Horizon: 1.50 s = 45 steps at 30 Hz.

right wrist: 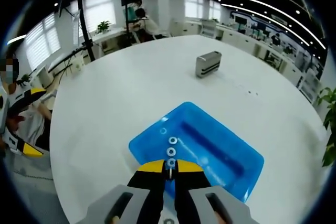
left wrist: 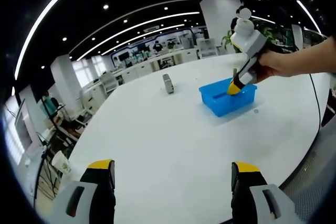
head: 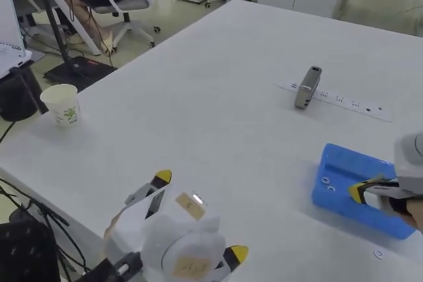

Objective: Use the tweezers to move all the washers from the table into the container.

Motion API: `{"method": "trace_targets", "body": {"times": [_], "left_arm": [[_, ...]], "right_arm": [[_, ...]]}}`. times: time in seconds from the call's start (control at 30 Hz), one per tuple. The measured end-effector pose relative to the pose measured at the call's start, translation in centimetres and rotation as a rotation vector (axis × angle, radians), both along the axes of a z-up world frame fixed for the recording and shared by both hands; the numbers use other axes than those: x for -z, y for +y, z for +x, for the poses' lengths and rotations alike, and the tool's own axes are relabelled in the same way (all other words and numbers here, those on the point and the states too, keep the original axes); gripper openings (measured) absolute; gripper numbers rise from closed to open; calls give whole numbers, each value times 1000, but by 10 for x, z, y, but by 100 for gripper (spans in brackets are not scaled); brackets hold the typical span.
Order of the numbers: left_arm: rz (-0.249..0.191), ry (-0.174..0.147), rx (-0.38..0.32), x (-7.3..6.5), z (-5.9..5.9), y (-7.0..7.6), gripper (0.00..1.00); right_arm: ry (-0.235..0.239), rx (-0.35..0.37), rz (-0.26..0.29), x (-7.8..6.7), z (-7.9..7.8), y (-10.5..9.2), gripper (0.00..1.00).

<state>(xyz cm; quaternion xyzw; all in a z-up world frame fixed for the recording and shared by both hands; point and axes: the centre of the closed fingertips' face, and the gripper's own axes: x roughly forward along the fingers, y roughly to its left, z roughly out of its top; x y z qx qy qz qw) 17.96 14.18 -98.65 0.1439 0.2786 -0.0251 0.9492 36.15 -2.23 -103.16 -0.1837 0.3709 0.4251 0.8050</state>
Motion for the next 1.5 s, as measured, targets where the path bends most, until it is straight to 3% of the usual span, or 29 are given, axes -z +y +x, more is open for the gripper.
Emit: {"method": "trace_targets", "body": {"times": [0.73,0.83,1.2,1.5], "left_arm": [[2,-2,-14,0,0,2,94],[0,-7,-18,-1,0,3,94],[-1,-11,-12,-2,0,2,94],[6,-2,16,-1,-1,-3,94]], "right_arm": [[-36,-17,-10,-1,1,6,3],[-32,-13,11,-7,-6,5,3],[-37,11,46,-21,-8,0,2],[-81,43,111,-53,-20,-14,1]]}}
